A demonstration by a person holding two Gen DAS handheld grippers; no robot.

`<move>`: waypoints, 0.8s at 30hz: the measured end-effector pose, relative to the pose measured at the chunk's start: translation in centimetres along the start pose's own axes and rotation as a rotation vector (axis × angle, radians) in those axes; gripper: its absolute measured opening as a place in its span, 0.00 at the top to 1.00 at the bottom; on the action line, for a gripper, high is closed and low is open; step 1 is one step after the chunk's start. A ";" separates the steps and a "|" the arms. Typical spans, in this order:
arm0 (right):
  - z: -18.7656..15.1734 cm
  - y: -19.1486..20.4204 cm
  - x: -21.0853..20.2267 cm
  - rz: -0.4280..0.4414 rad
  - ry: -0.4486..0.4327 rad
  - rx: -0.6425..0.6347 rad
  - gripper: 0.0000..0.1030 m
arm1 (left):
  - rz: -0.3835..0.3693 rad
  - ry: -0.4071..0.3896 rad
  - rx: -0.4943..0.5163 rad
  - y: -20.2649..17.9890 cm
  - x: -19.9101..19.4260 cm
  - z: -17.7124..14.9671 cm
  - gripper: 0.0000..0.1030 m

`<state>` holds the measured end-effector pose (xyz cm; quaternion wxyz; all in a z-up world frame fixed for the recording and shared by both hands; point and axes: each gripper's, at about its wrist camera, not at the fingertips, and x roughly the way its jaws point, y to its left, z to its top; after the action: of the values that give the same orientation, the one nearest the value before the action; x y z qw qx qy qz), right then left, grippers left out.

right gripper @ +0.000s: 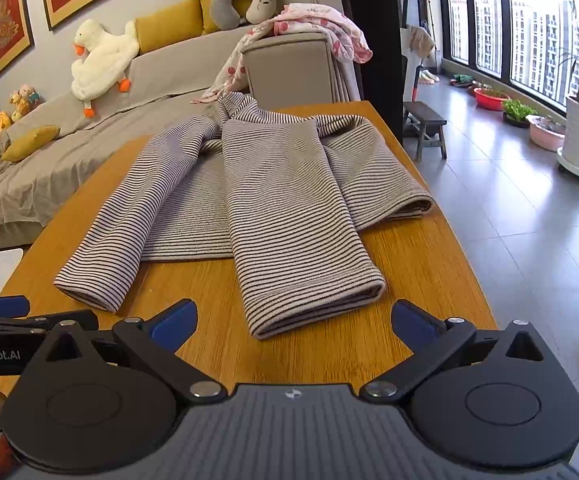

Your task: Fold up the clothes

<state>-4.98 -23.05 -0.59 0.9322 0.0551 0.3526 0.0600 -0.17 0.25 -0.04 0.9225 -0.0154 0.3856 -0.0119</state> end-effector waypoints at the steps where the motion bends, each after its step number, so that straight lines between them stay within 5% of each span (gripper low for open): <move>1: 0.0 0.0 0.0 0.007 0.002 0.002 0.00 | -0.009 -0.001 -0.002 0.2 -0.1 -0.1 0.00; 8: -0.9 1.4 -1.0 0.018 0.004 0.004 0.00 | -0.065 -0.005 -0.016 1.4 -0.5 -0.7 0.00; 24: -0.9 0.5 -0.7 0.022 0.047 0.011 0.00 | -0.027 0.044 -0.019 0.5 0.2 -0.3 0.00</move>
<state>-6.14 -22.60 -0.76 0.9227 0.0624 0.3741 0.0696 -0.23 0.70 -0.43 0.9133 -0.0290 0.4057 -0.0212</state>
